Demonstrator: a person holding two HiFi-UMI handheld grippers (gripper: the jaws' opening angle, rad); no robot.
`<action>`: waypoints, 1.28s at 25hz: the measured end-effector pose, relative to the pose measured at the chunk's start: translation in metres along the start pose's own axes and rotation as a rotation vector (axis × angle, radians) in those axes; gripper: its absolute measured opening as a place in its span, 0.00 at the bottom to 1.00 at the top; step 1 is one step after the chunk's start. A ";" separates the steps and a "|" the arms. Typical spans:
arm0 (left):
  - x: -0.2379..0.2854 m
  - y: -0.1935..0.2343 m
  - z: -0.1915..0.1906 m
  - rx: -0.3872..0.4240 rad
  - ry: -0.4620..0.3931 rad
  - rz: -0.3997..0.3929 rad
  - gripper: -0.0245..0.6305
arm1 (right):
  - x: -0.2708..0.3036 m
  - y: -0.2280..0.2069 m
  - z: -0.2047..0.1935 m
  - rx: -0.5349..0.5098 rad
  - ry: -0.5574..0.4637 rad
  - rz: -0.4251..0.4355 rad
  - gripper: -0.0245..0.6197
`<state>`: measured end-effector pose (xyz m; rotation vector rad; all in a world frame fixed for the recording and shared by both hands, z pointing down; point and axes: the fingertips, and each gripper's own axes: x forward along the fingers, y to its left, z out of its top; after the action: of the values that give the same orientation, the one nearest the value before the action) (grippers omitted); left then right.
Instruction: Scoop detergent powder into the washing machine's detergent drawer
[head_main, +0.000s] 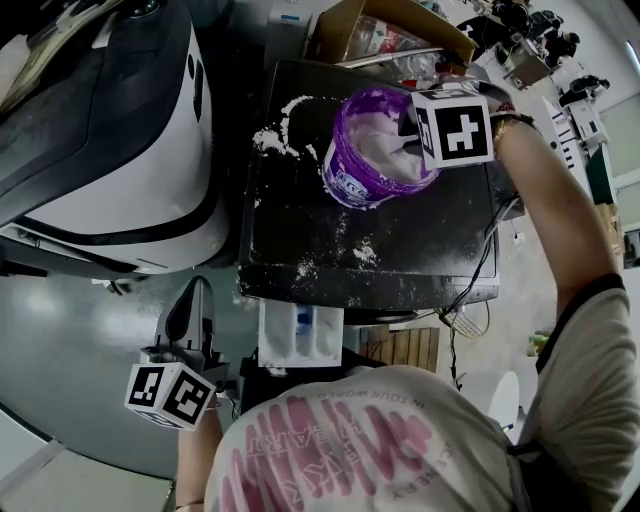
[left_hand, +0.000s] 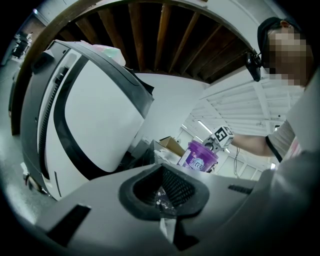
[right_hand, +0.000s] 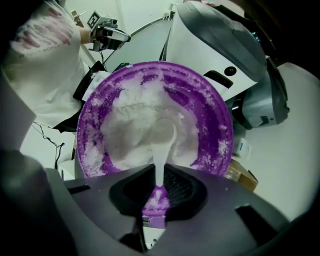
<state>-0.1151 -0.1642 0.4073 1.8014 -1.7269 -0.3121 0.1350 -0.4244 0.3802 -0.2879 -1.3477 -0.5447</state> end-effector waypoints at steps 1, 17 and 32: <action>0.000 -0.001 0.000 0.001 0.000 -0.001 0.04 | -0.001 0.000 0.000 0.007 -0.005 -0.008 0.12; -0.002 -0.012 0.000 0.007 -0.008 -0.005 0.04 | -0.024 -0.041 -0.020 0.185 0.282 -0.382 0.10; -0.010 -0.002 0.001 -0.014 -0.022 0.005 0.04 | -0.011 -0.029 0.008 0.181 0.212 -0.315 0.04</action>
<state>-0.1147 -0.1548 0.4030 1.7891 -1.7399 -0.3419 0.1114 -0.4421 0.3677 0.1312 -1.2318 -0.6894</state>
